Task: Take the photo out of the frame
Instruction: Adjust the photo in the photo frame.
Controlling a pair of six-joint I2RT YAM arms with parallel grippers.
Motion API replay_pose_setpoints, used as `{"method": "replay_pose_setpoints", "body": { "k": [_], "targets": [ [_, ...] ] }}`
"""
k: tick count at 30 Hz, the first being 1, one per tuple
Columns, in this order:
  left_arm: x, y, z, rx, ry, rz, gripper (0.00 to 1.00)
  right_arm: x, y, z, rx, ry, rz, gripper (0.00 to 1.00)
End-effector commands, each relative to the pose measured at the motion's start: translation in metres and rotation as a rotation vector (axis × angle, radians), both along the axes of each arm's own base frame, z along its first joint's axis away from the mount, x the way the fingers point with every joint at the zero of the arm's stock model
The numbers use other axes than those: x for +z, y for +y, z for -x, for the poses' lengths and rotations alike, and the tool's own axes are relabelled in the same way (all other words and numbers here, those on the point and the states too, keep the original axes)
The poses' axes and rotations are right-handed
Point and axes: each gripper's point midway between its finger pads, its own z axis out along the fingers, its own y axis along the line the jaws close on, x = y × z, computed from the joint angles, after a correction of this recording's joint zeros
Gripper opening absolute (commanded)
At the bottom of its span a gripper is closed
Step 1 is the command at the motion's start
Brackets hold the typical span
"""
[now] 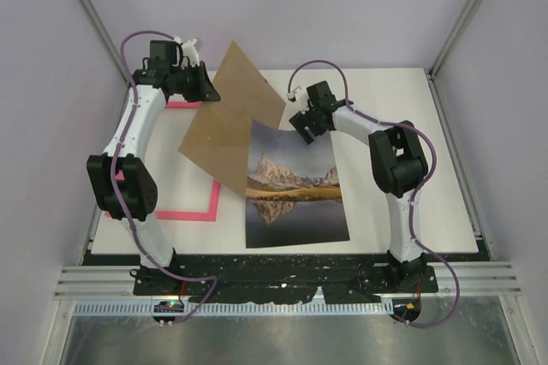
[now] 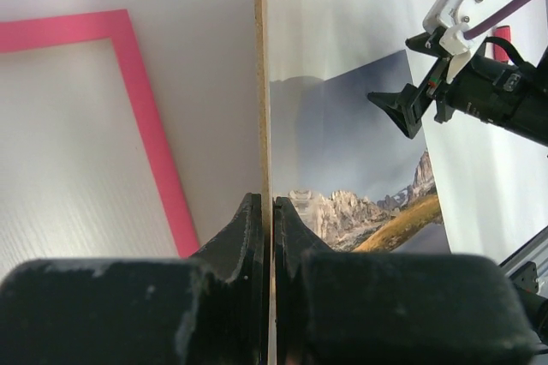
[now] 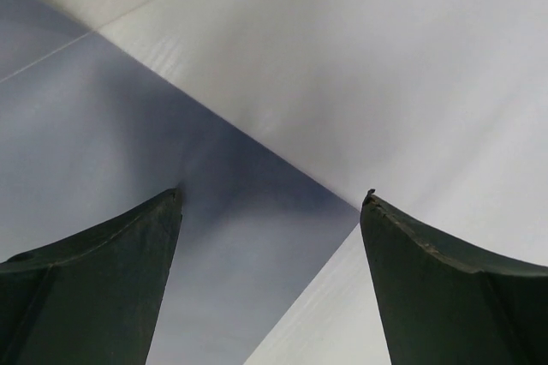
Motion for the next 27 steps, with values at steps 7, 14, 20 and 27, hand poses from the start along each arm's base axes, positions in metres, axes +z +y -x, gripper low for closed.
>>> {"method": "replay_pose_setpoints", "body": {
  "k": [7,14,20,27],
  "targets": [
    [0.038,0.028,-0.018,0.087,-0.155,-0.124,0.00,-0.029,-0.039,-0.005,-0.042,-0.023,0.251,0.89],
    [0.075,0.054,0.002,0.146,-0.217,-0.124,0.00,-0.042,-0.041,0.000,-0.036,0.010,0.264,0.89],
    [0.069,0.107,0.022,0.240,-0.200,-0.138,0.00,-0.043,-0.038,0.000,-0.039,0.016,0.244,0.89],
    [0.017,0.158,0.027,0.313,-0.088,-0.129,0.00,-0.033,-0.032,-0.004,-0.046,0.003,0.210,0.89]
  ]
}}
